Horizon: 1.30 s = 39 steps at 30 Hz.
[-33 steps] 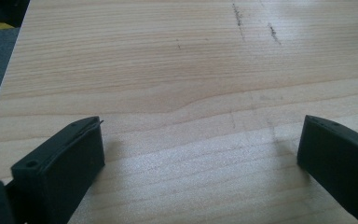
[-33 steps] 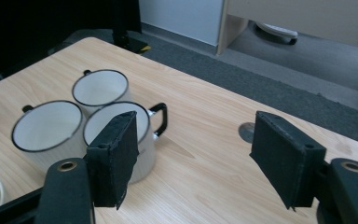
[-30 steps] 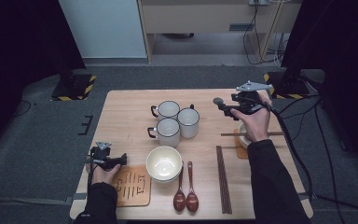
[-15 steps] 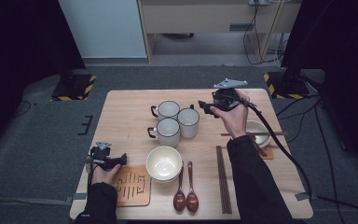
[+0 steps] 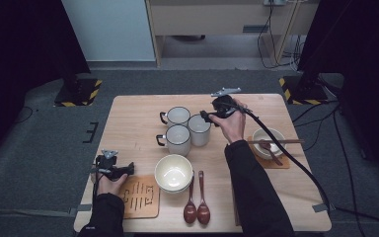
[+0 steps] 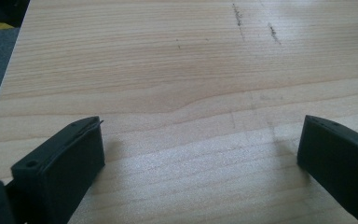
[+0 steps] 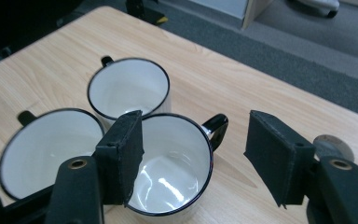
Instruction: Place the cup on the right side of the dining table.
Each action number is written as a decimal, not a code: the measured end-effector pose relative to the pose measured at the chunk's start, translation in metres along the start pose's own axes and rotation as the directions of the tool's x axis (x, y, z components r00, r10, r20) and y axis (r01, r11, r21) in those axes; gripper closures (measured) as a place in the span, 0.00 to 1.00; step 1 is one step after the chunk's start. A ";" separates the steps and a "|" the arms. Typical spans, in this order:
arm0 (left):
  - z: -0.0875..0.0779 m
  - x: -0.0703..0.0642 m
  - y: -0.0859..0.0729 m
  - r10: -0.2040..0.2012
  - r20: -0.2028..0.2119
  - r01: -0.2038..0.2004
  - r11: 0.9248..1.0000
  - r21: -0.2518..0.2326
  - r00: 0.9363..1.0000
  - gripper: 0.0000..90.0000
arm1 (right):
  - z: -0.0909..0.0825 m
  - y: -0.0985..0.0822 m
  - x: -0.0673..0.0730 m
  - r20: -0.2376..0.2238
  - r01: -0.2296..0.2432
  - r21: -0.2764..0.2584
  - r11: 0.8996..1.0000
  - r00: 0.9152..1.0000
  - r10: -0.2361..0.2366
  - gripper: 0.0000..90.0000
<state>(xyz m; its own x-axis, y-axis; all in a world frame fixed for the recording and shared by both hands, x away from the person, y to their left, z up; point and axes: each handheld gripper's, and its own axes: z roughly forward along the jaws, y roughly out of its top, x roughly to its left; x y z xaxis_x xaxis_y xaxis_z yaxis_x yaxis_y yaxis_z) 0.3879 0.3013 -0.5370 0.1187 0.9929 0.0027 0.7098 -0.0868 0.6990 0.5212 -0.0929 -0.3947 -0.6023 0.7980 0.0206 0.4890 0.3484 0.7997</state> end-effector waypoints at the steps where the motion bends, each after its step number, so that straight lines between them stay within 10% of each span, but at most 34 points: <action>1: 0.000 0.000 0.000 0.000 0.000 0.000 1.000 0.000 1.000 0.00 | 0.004 -0.001 0.000 0.000 -0.002 0.012 1.000 1.000 0.002 0.41; 39: 0.000 0.000 0.000 0.000 0.000 0.000 1.000 0.000 1.000 0.00 | 0.059 -0.023 -0.008 -0.009 -0.030 0.216 0.976 0.999 0.033 0.60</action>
<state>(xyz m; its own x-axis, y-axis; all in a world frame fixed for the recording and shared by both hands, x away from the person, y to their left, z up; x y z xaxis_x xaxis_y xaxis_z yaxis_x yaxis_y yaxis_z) 0.3879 0.3013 -0.5370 0.1188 0.9929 0.0026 0.7098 -0.0868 0.6991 0.5520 -0.0787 -0.4491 -0.5919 0.8043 0.0525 0.6318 0.4225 0.6499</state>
